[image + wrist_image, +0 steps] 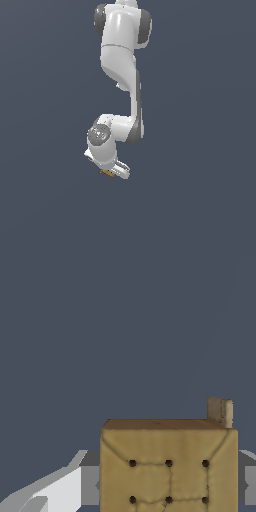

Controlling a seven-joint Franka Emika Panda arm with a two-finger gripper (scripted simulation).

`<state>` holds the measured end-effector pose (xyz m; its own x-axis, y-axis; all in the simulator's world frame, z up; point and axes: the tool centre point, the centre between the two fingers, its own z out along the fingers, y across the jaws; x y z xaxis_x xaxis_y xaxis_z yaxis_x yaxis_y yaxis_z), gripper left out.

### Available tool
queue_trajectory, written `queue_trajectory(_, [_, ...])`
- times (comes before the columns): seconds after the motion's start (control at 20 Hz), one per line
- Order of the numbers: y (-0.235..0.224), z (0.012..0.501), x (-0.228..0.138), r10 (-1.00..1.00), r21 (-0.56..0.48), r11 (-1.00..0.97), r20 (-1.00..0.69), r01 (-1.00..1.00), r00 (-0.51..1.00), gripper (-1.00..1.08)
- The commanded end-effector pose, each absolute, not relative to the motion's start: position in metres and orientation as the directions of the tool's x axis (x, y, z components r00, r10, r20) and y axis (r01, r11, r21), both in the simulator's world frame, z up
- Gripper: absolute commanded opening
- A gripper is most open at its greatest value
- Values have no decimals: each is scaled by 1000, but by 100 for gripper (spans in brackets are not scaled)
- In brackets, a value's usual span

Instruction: Pick up the object and move it to a goal position.

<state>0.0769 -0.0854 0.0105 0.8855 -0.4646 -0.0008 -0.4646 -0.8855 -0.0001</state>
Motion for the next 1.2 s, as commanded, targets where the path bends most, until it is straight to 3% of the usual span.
queue_trajectory(0.0, [-86,11,77,-465,0,-885,0,-465,885,-100])
queue_trajectory(0.6, [-80,41,71,-465,0,-885,0,-465,885,-100])
queue_trajectory(1.15, [-61,141,53,-465,-1,-885,-1,-465,885,-100])
